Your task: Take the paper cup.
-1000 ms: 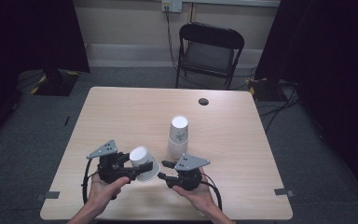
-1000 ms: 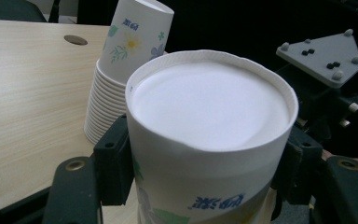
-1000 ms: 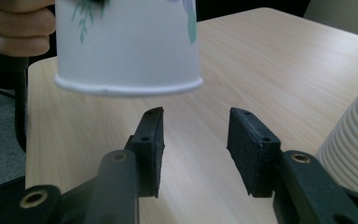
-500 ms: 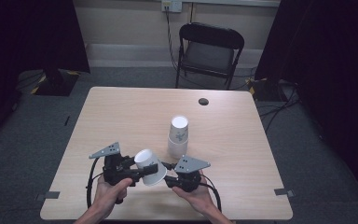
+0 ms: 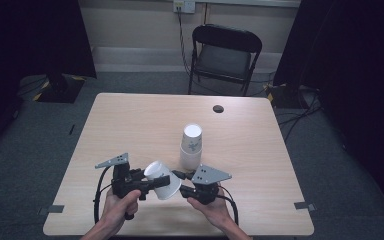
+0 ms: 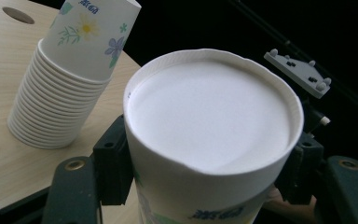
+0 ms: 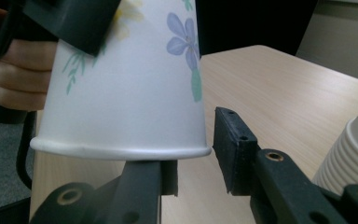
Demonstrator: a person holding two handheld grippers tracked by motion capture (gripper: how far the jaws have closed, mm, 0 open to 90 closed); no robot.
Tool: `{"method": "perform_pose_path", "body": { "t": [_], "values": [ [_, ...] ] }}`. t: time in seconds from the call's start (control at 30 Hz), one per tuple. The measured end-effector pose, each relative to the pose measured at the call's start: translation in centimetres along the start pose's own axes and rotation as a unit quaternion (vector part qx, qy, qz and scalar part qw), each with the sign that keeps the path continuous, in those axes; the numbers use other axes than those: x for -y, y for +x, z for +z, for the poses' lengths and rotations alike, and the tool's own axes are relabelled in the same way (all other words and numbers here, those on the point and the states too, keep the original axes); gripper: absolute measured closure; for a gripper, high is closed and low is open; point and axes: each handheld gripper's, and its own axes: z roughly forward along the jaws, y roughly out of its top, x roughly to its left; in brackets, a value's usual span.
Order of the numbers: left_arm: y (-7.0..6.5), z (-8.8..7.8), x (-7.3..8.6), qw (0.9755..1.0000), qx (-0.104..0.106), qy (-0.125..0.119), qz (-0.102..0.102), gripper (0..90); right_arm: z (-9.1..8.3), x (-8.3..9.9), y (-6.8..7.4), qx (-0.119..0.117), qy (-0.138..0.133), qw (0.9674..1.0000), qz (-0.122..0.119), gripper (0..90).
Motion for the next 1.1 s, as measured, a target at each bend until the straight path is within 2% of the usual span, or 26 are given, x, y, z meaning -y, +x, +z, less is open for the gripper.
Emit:
{"method": "perform_pose_path", "body": {
  "t": [0.13, 0.4, 0.6, 0.7, 0.97, 1.1],
  "values": [
    [-0.03, 0.10, 0.11, 1.0000, 0.007, 0.000, -0.002, 34.0, -0.17, -0.12, -0.01, -0.002, -0.016, 0.9999, -0.005, 71.5],
    [-0.02, 0.22, 0.21, 0.9999, 0.009, 0.006, 0.008, 31.6, -0.44, -0.36, -0.12, -0.007, -0.010, 0.9999, -0.005, 80.6],
    [-0.21, 0.30, 0.26, 0.9992, 0.004, 0.012, 0.038, 28.3, -0.47, -0.28, -0.32, -0.011, -0.011, 0.9999, 0.003, 82.4],
    [-0.31, 0.20, 0.23, 0.9982, -0.002, 0.014, 0.059, 23.9, -0.53, -0.30, -0.37, -0.009, -0.011, 0.9999, 0.006, 83.4],
    [-0.16, 0.16, 0.19, 0.9976, -0.009, 0.024, 0.064, 17.8, -0.56, -0.44, -0.49, -0.016, -0.003, 0.9998, 0.014, 85.7],
    [-0.47, -0.12, -0.17, 0.9950, -0.022, 0.032, 0.092, 15.7, -0.89, -0.53, -0.79, -0.013, -0.003, 0.9997, 0.019, 85.8]
  ]
}}
